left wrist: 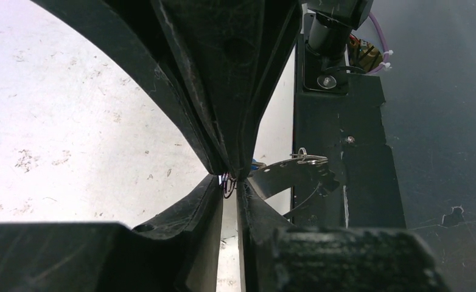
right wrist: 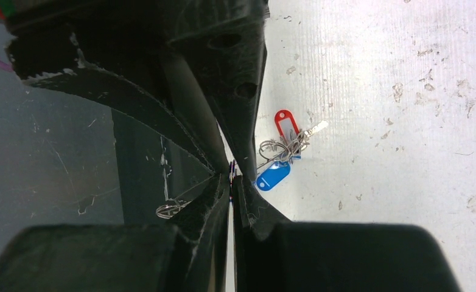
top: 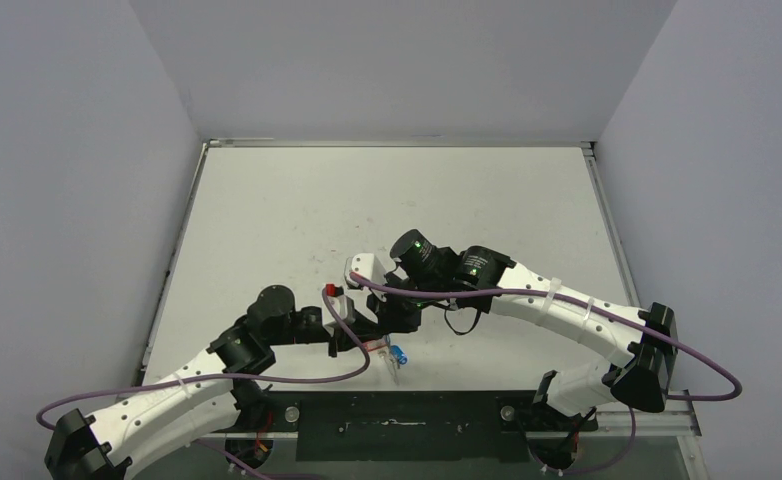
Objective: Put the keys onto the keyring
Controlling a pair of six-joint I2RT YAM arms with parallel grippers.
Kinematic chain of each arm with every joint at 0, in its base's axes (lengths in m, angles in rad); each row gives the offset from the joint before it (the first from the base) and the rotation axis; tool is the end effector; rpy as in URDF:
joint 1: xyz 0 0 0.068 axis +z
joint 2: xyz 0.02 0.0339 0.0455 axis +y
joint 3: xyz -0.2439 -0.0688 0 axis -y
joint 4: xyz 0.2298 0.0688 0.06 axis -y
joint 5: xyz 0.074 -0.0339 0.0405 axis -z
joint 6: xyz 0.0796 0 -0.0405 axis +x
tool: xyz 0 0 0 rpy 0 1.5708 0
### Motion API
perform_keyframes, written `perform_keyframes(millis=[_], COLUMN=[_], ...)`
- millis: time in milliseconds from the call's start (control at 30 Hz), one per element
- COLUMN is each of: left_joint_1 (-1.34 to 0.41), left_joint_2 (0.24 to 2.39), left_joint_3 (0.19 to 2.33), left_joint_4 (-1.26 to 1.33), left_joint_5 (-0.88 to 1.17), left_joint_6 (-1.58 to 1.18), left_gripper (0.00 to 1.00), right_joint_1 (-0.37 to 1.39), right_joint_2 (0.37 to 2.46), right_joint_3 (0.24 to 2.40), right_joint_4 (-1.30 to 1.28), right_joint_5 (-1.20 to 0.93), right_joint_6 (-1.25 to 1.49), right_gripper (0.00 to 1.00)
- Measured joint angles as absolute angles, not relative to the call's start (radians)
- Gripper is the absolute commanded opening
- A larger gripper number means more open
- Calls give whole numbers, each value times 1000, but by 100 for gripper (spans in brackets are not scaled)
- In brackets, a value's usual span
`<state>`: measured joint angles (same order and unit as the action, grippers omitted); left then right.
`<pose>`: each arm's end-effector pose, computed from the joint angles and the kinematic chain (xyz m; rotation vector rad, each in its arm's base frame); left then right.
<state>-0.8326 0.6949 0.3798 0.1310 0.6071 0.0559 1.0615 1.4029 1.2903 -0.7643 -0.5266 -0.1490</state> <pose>0.1055 -0.1835 0.2300 1.1918 1.4181 -1.0838 0.1141 0.2864 0.2780 -1.6593 1.9604 1.0258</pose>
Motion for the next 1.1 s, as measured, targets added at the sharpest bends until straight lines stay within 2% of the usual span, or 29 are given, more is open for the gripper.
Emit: perform_keyframes(millis=[67,133,167,433,567,767,933,1033,1100], left_joint_1=[-836,-837,-837,-837,-838,-839,-840,-843,-843], left_joint_2=[696,699,703,693,660,578,544,538,535], left_joint_3=[376,374,374,354,323,247,201,200,200], left_joint_4=[138,142,145,162,163,250,332,355,364], left_joint_5=[607,607,608,608,604,595,587,584,583], left_joint_6=[52,49,48,41,33,-5,-42,-49,-49], left_gripper=[0,0,0,0,0,0,0,0,0], right_joint_1=[1061,1062,1062,1051,1009,937,937,937,937], right_joint_2=[1403,1403,1403,1395,1334,1196,1167,1182,1195], right_joint_3=[1290,1290,1290,1279,1206,1061,1012,1009,1008], right_joint_4=[-764,-768,-770,-720,-645,-504,-431,-411,-405], right_joint_5=[-526,-527,-524,-511,-521,-637,-727,-766,-775], right_joint_6=[-149,-149,-149,-140,-137,-145,-155,-161,-167], right_gripper=[0,0,3,46,54,56,52,47,38])
